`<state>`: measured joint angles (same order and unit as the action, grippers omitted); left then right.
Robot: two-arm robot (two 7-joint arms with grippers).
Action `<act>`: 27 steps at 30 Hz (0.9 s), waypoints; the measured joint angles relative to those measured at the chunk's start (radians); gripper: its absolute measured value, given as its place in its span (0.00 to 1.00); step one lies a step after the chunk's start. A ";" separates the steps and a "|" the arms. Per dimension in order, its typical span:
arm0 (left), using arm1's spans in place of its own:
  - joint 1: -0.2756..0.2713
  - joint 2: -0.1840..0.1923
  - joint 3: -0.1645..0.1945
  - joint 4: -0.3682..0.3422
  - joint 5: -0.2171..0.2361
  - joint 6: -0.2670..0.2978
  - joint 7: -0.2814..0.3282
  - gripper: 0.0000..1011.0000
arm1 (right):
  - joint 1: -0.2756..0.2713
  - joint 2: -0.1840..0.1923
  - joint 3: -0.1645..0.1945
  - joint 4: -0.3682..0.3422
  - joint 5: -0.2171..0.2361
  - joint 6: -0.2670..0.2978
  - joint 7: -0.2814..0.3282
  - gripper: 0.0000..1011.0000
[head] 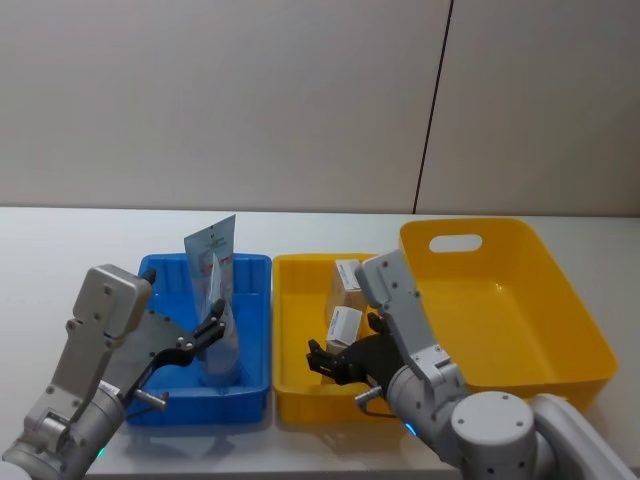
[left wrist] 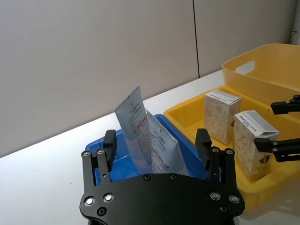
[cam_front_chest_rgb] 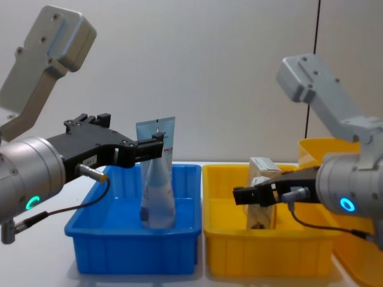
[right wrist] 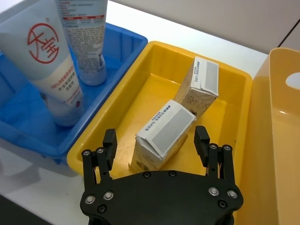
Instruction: Bimanual collaborative sorting of washing and personal care products
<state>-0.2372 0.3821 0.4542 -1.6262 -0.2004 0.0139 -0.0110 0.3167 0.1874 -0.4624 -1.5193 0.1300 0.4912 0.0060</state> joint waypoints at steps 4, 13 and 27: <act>0.000 0.000 0.000 0.000 0.000 0.000 0.000 0.99 | 0.015 -0.023 0.001 0.039 -0.007 -0.002 -0.014 0.99; 0.000 0.000 0.000 0.000 0.000 0.000 0.000 0.99 | 0.035 -0.055 0.002 0.098 -0.019 -0.005 -0.034 0.99; 0.000 0.000 0.000 0.000 0.000 0.000 0.000 0.99 | 0.067 -0.095 0.008 0.177 -0.036 -0.011 -0.052 0.99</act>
<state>-0.2371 0.3821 0.4542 -1.6262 -0.2004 0.0139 -0.0109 0.3832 0.0919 -0.4546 -1.3418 0.0938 0.4805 -0.0464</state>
